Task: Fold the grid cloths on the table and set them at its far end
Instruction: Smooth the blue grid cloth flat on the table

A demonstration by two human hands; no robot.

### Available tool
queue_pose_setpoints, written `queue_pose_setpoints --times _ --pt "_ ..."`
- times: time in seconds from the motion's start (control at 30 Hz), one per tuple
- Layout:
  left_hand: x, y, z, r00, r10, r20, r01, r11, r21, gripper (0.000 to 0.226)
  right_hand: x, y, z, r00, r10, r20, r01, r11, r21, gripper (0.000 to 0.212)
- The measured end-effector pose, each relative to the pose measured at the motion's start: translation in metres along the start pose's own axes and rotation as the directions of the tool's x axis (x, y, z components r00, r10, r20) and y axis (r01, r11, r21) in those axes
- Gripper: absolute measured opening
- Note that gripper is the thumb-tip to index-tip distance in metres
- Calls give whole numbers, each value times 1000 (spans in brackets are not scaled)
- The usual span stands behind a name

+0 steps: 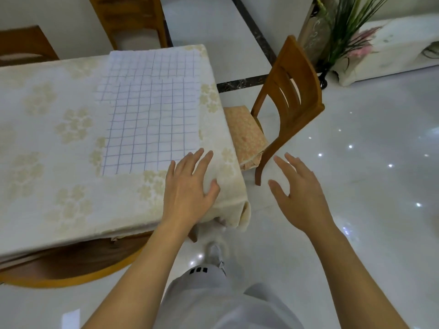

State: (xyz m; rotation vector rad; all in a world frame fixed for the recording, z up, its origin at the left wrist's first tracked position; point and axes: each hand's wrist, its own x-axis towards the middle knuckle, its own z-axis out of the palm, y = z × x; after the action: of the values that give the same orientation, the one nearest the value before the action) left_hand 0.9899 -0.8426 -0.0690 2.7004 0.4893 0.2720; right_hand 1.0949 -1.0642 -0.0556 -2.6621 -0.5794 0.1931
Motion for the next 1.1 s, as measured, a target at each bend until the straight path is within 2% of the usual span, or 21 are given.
queue_pose_setpoints --times 0.13,0.3,0.43,0.6,0.73,0.87,1.1 --pt "44 -8 1 1000 -19 -4 19 1000 11 62 48 -10 -9 999 -36 -40 36 999 -7 57" --pt "80 -12 7 998 -54 -20 54 998 19 61 93 -8 -6 999 -38 -10 38 999 7 59" --pt "102 -14 16 993 -112 -27 113 993 26 62 134 8 11 993 -115 11 114 993 14 61" --pt "127 -12 29 969 -243 -41 244 969 37 63 198 23 23 974 -217 63 206 967 149 57" --pt "149 -9 33 909 -408 -90 411 911 24 64 260 26 19 913 -404 53 389 904 178 50" --pt "160 -2 38 843 -521 -129 529 848 29 62 311 12 5 858 -461 227 414 882 224 55" --pt "146 7 48 722 -677 -142 691 718 89 61 352 -26 27 692 -592 414 552 803 225 62"
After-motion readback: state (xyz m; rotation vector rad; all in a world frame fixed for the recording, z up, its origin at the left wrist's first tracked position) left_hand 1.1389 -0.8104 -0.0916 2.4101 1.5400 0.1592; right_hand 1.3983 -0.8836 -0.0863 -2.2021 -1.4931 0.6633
